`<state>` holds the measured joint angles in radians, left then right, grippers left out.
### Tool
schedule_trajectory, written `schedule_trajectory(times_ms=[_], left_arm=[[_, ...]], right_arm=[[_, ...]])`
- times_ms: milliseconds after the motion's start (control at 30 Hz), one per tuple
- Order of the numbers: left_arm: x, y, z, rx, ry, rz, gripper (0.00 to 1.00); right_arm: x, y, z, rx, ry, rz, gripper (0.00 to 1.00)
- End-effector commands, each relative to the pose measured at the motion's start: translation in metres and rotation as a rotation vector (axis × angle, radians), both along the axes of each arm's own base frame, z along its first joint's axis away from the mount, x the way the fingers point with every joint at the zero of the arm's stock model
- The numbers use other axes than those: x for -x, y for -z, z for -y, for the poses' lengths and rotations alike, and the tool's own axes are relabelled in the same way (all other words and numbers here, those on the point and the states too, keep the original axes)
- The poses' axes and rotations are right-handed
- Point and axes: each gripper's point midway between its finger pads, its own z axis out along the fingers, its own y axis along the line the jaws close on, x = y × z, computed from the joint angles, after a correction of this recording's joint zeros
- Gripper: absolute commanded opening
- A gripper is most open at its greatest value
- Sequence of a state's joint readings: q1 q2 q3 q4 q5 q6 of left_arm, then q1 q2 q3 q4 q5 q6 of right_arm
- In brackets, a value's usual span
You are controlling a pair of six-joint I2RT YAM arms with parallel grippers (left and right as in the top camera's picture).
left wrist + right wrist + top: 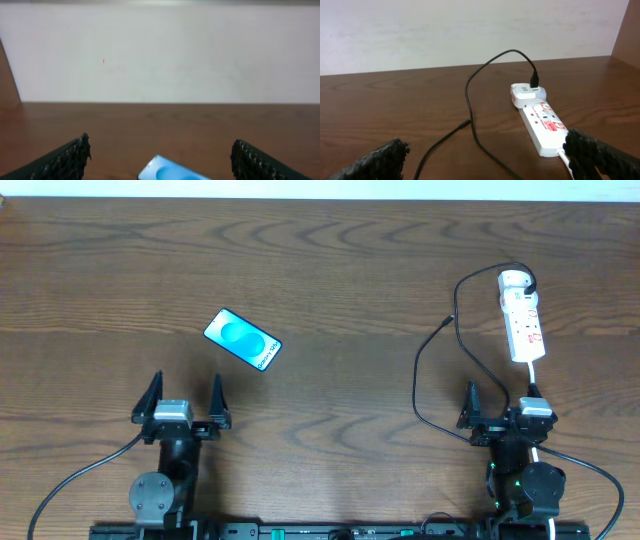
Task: Plug charger to phone and switch on socket
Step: 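Raise the left gripper and move it over the blue phone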
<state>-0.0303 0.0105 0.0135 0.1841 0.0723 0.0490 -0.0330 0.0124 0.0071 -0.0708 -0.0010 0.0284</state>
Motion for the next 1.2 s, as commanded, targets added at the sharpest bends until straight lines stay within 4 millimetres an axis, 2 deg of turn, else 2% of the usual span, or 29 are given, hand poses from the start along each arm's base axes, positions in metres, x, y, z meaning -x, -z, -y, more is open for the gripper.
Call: schedule_trajectory(times_ms=[0,367,500,600,667,767,800,900,1033,1167], left_arm=[[0.009,-0.042,0.001,0.013,0.005,0.113,0.91],[0.035,-0.133,-0.001,0.018,0.001,0.279,0.91],[0.030,-0.168,-0.001,0.019,0.002,0.277,0.91],[0.015,-0.189,0.000,0.050,0.009,0.218,0.91],[0.001,-0.196,0.004,0.107,0.038,0.134,0.91],[-0.018,-0.210,0.025,0.156,0.157,-0.030,0.91],[-0.022,-0.213,0.027,0.183,0.166,-0.070,0.91],[-0.033,-0.218,0.028,0.234,0.156,-0.211,0.91],[-0.046,-0.213,0.025,0.243,0.114,-0.405,0.91],[-0.065,-0.207,0.021,0.222,0.070,-0.528,0.91]], right_arm=[[0.000,0.001,-0.002,0.019,-0.011,-0.001,0.99],[0.000,0.001,-0.002,0.019,-0.011,-0.001,0.99],[0.000,0.001,-0.002,0.019,-0.011,-0.001,0.99],[0.000,0.001,-0.002,0.019,-0.011,-0.001,0.99],[0.000,0.001,-0.002,0.019,-0.011,-0.001,0.99],[0.000,0.001,-0.002,0.019,-0.011,-0.001,0.99],[0.000,0.001,-0.002,0.019,-0.011,-0.001,0.99],[0.000,0.001,-0.002,0.018,-0.011,-0.001,0.99],[0.000,0.001,-0.002,0.019,-0.011,-0.001,0.99],[0.000,0.001,-0.002,0.019,-0.011,-0.001,0.99]])
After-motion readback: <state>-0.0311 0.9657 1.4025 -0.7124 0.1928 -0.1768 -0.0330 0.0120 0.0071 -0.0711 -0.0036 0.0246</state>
